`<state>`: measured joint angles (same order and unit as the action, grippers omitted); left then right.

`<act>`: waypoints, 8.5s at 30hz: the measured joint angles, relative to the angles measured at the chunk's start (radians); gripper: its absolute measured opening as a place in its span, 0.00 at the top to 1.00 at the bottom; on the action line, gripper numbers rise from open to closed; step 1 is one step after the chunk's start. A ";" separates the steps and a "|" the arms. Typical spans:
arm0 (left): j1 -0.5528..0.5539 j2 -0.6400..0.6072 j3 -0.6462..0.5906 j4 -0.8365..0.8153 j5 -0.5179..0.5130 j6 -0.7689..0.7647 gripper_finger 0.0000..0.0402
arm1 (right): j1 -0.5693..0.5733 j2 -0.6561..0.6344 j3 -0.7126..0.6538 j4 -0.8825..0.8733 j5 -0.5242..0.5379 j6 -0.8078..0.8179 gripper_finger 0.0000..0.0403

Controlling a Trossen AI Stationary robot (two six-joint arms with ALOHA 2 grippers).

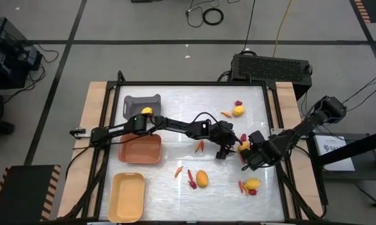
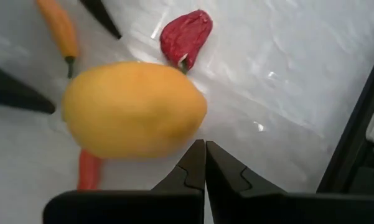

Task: Sort produce into baskets
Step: Put the lemon into the black bin

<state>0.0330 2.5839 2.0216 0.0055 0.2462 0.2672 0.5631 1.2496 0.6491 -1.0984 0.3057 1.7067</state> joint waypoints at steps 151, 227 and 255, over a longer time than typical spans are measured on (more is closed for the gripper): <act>0.377 -0.937 -0.662 -1.096 -0.306 -0.149 0.27 | 0.020 0.029 0.089 0.520 0.188 -0.471 1.00; 0.124 0.149 0.301 0.093 -0.457 -0.263 0.27 | 0.032 -0.232 0.088 -0.340 0.514 0.110 1.00; 0.145 0.228 0.300 0.151 -0.446 -0.260 0.27 | 0.032 -0.232 0.088 -0.336 0.513 0.084 1.00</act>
<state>0.1779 2.8120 2.3215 0.1563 -0.1996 0.0072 0.5949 1.0176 0.7368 -1.4344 0.8192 1.7905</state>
